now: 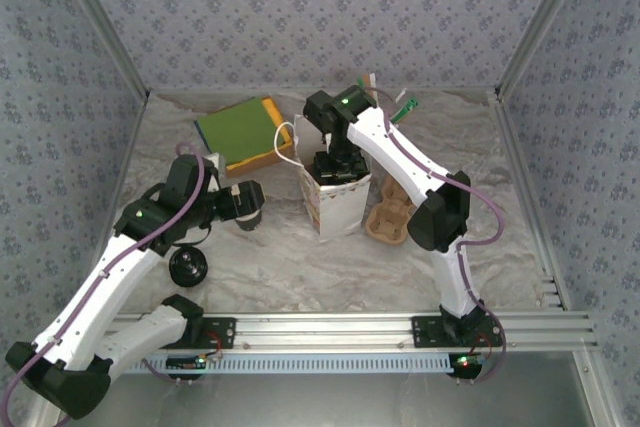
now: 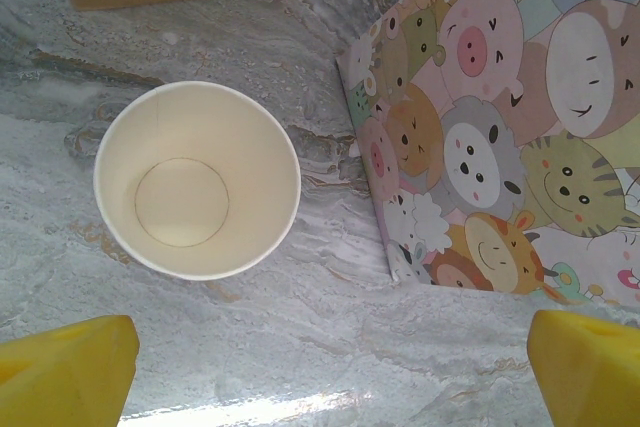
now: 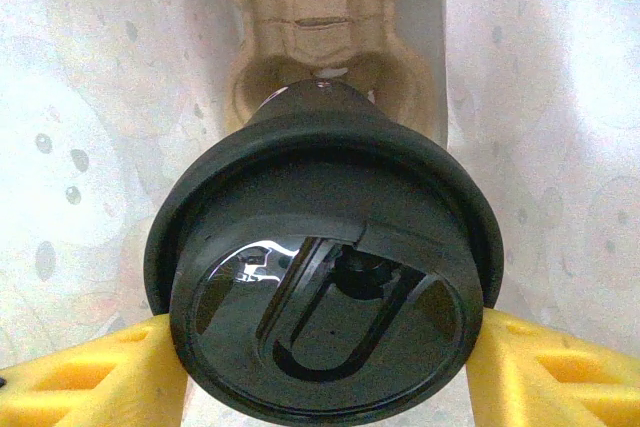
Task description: Pack the takeout coffee
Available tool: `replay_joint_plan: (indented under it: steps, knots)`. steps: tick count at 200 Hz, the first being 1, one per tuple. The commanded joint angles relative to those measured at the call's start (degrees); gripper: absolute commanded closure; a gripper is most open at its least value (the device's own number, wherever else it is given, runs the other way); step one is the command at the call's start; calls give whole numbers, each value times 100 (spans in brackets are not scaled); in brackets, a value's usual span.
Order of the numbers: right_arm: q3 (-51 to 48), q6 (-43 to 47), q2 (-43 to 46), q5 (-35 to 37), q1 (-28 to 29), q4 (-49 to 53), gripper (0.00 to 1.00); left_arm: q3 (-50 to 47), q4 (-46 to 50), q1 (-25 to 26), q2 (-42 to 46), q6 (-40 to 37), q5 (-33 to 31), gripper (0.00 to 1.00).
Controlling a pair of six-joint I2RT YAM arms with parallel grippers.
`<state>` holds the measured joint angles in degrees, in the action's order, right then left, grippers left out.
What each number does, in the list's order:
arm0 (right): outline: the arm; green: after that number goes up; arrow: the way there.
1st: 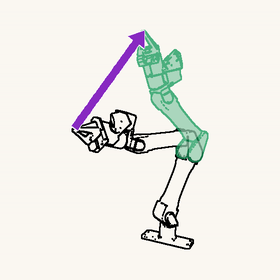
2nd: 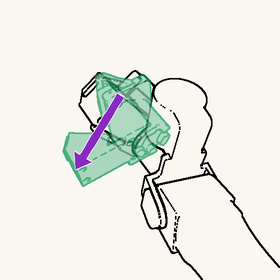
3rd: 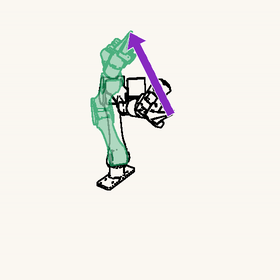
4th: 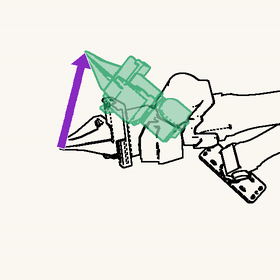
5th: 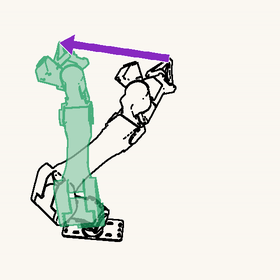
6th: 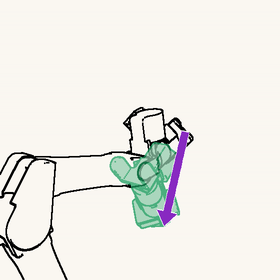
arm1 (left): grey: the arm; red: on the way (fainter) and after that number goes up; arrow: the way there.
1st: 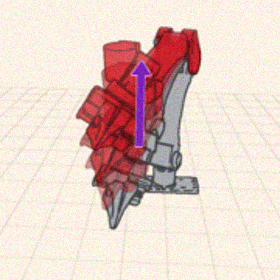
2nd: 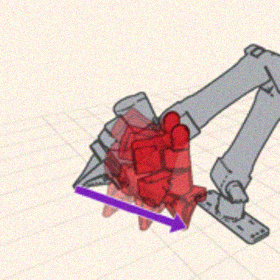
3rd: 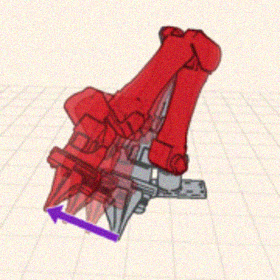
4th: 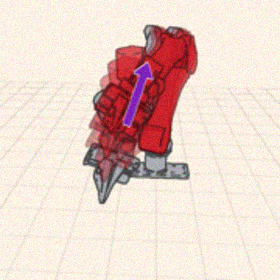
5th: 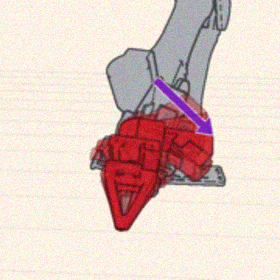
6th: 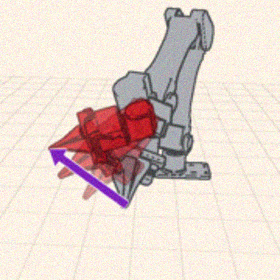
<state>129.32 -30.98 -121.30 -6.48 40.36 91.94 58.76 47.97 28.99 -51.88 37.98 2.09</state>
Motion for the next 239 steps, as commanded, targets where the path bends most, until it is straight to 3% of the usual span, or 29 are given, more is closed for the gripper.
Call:
replay_joint_plan:
  steps: [1, 239]
  knots:
    - [77, 80, -103, -37, -42, 201, 32, 123, 29, 24, 37, -32, 34, 0]
    - [-32, 84, -18, -20, -94, 193, 32, 124, -15, 22, -7, -28, 55, 0]
